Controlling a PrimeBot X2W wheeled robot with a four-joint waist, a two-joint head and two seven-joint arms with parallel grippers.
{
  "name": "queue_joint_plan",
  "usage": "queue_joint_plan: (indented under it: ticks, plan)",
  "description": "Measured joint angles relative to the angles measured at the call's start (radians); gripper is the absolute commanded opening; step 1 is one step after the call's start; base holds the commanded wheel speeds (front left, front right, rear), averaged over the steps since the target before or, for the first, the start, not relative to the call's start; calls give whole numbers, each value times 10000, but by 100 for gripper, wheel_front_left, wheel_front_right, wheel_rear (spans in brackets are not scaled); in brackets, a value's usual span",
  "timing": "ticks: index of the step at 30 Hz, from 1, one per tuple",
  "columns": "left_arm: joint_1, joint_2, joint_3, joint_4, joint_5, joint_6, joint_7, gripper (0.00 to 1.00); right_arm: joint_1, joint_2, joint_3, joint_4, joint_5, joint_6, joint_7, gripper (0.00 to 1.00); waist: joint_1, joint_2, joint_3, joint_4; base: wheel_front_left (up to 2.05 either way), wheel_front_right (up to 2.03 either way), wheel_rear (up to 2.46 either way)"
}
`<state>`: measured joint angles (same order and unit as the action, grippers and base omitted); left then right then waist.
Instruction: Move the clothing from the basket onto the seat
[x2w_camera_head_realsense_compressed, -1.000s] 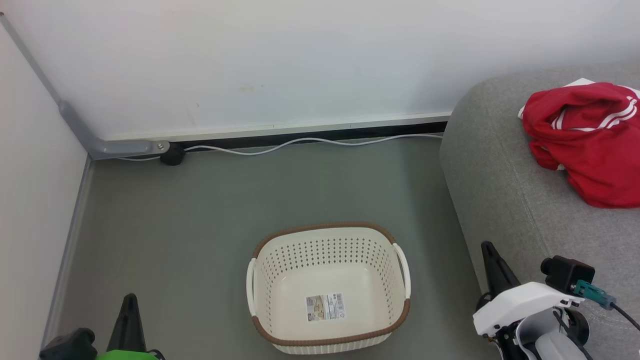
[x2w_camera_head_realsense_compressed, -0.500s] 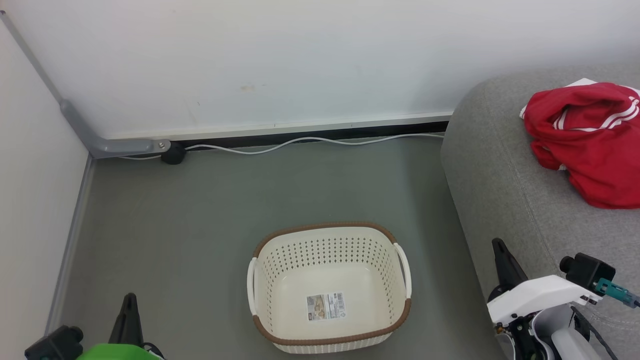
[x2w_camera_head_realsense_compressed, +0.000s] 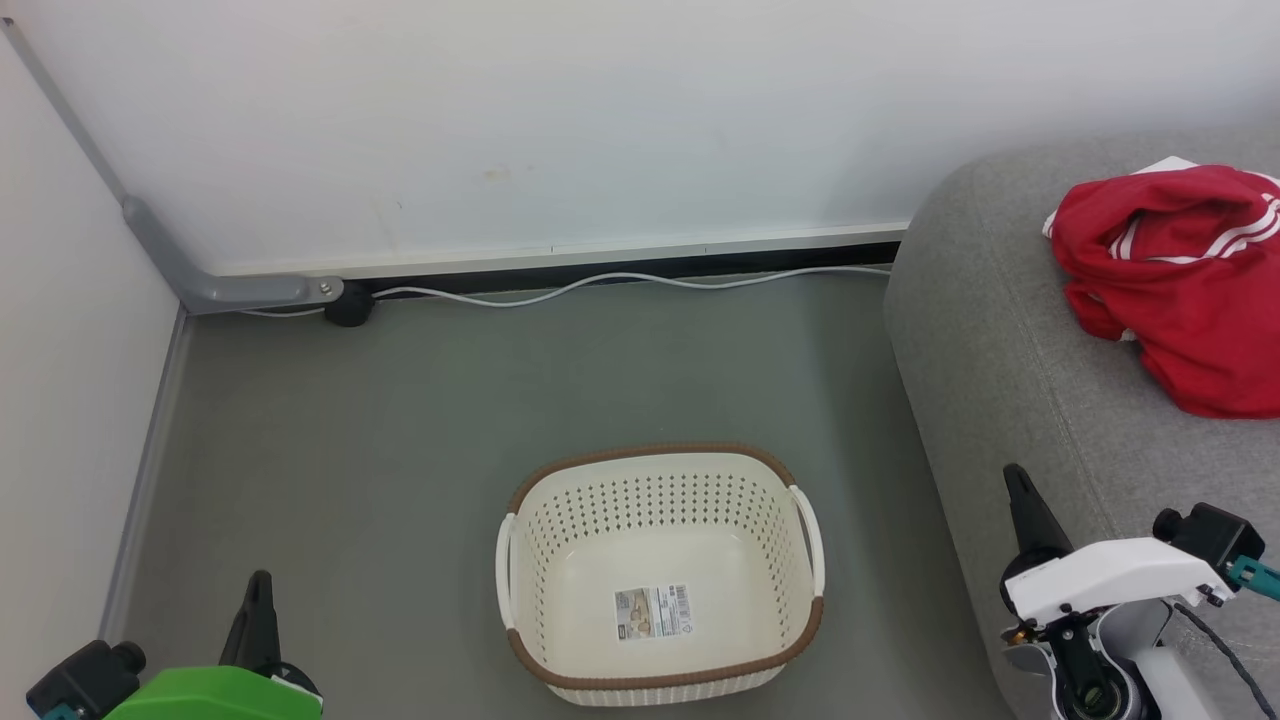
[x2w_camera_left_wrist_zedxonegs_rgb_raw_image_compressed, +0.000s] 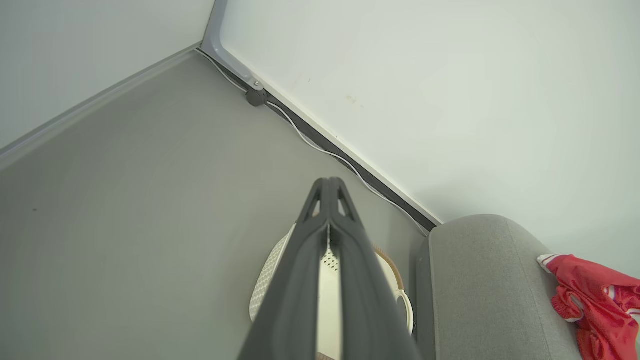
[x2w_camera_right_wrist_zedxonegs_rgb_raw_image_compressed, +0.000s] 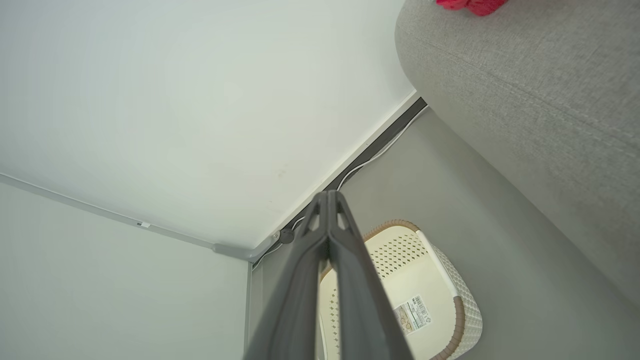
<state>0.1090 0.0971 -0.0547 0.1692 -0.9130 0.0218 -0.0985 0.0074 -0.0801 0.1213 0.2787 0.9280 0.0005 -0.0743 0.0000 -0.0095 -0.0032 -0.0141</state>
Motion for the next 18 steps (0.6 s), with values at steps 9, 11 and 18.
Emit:
queue_joint_plan:
  ticks: [9, 11, 18]
  plan:
    - [-163, -84, 171, 176, -1047, -230, 290, 0, -69, 33, -376, 4, 1080, 174, 242, 0, 0, 0, 9, 22, 0, 0, 0]
    - [-276, -92, 207, 196, -1360, -297, 368, 0, -92, 42, -460, 4, 1310, 228, 328, 0, 0, 0, 11, 27, 0, 0, 0]
    - [-460, -127, 330, 334, -2138, -407, 558, 0, -210, 98, -748, 8, 2130, 347, 537, 0, 0, 0, 18, 45, 0, 0, 0]
